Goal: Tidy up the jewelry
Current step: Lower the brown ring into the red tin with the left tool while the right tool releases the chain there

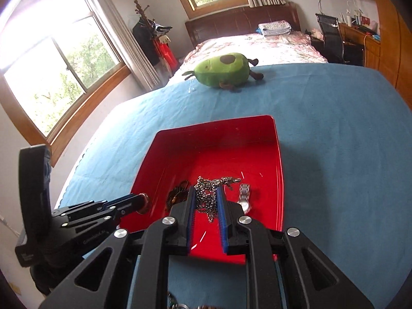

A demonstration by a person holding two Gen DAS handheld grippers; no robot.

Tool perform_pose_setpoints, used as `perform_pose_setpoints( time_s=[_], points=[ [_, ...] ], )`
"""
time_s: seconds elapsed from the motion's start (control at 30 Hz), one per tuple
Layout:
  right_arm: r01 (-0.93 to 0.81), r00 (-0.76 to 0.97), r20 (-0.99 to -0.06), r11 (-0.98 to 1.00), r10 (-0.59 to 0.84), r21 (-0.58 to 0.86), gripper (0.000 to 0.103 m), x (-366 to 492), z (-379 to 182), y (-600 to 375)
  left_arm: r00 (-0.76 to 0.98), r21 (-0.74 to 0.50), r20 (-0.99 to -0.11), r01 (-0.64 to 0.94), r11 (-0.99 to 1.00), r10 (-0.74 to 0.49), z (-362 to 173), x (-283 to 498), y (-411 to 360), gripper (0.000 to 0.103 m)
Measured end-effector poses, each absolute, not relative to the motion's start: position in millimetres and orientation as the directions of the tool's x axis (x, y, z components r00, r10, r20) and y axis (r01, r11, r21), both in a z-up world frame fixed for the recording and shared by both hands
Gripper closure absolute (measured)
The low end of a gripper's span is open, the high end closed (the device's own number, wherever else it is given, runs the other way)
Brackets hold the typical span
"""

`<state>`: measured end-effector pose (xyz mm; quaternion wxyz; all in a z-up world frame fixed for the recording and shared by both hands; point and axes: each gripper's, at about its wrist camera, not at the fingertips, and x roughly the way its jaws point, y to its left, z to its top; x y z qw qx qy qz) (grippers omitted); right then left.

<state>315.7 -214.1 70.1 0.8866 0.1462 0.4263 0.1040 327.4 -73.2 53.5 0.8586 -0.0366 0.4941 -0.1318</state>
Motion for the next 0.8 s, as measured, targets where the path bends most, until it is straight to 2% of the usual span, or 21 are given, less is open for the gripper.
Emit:
perform_pose_setpoints(
  time_s=[0.47,0.57,0.63,0.7,0.77,0.8],
  points=[
    [-0.012,0.506,-0.829,0.963,0.239,0.270,0.085,403.2,7.6,-207.8,0.403,-0.147,-0.894,0.148,0.978,-0.196,4.6,407.4,-85.2,0.092],
    [-0.013,0.511,-0.828,0.966,0.229,0.259,0.084,400.6,10.0,-207.6,0.398,-0.136,-0.900,0.134,0.982,-0.179,-1.0,411.2,-81.3,0.087],
    [-0.015,0.521,-0.823,0.967,0.226,0.256,0.076,398.7,14.3,-208.6,0.396,-0.141,-0.900,0.131,0.981,-0.182,-1.3,412.6,-80.4,0.081],
    [-0.014,0.532,-0.818,0.967,0.222,0.253,0.075,395.0,17.5,-209.9,0.409,-0.134,-0.895,0.138,0.981,-0.180,1.2,411.5,-81.7,0.069],
    [-0.017,0.536,-0.812,0.965,0.230,0.262,0.075,391.3,20.1,-210.6,0.429,-0.122,-0.886,0.147,0.982,-0.175,5.1,409.3,-83.8,0.065],
    [-0.017,0.537,-0.812,0.965,0.229,0.261,0.075,389.4,21.6,-210.4,0.434,-0.118,-0.884,0.151,0.981,-0.173,6.3,407.9,-84.5,0.058]
  ],
)
